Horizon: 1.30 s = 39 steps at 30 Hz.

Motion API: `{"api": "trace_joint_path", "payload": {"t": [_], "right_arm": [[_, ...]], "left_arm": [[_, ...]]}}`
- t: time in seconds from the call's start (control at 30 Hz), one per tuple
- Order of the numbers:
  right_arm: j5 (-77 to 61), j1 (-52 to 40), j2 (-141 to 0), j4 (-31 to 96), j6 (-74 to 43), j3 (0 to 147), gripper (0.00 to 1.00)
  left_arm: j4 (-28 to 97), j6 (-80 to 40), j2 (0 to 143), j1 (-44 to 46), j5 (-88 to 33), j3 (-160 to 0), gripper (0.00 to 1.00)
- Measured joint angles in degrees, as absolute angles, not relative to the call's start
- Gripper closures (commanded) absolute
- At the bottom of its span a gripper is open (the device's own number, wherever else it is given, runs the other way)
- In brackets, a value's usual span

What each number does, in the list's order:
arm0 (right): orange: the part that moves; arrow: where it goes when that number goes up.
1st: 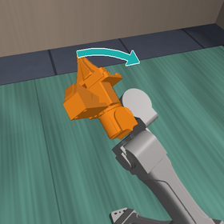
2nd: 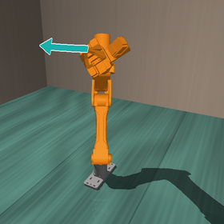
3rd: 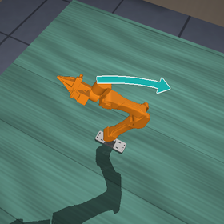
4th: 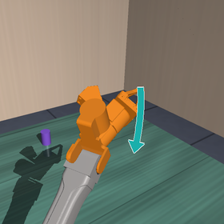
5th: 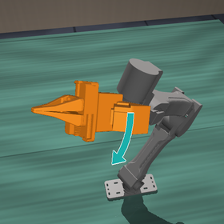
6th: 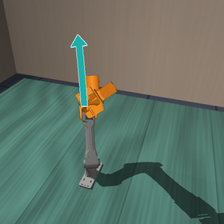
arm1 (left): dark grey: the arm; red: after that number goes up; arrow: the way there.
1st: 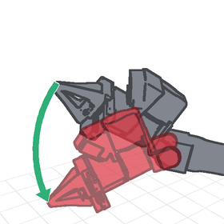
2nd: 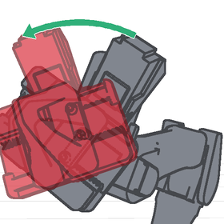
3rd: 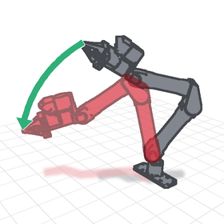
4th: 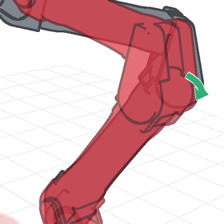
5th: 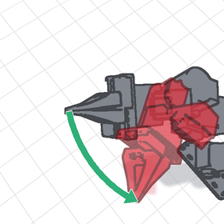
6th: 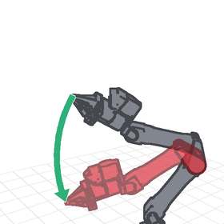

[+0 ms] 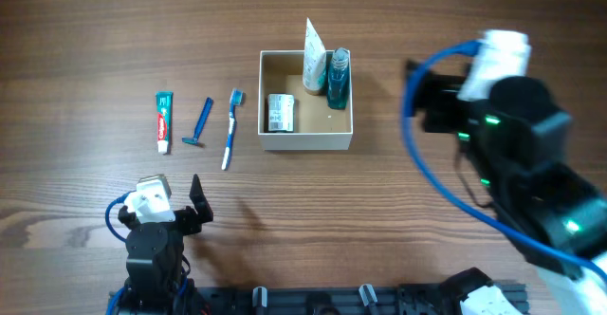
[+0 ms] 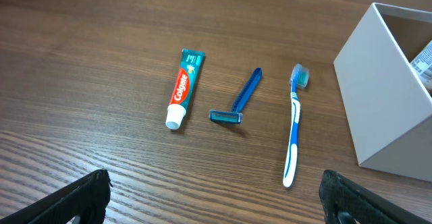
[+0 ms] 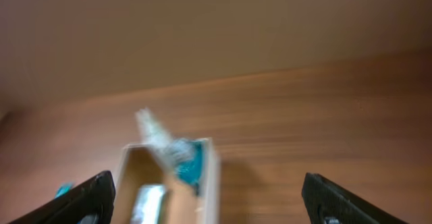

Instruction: Pack container

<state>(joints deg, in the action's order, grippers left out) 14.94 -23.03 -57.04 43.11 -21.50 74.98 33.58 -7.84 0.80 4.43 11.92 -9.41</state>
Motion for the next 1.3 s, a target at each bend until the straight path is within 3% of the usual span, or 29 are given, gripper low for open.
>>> {"api": "trace_joint_path", "payload": {"t": [0.2, 0.43, 0.83, 1.0, 1.3], "right_arm": [[13.47, -10.57, -56.03, 50.7, -22.98, 75.16, 0.09], [6.74, -0.49, -64.53, 53.34, -23.09, 75.16, 0.0], [-0.19, 4.23, -80.38, 53.36, -22.9, 75.16, 0.0], [-0.62, 4.23, -81.49, 53.39, -22.9, 75.16, 0.0], [-0.89, 4.23, -81.49, 53.41, -22.9, 75.16, 0.0]], "left_arm": [[33.58, -3.77, 0.8, 4.4, 14.52, -9.41, 0.0], [31.97, -0.75, 0.8, 4.43, 15.2, -9.39, 0.0], [19.33, -4.01, 2.0, 4.38, -7.35, -10.79, 0.0], [20.95, -5.48, 11.33, 4.36, -9.1, -21.34, 0.0], [34.0, -3.55, 45.06, 4.1, -7.99, -53.32, 0.0]]}}
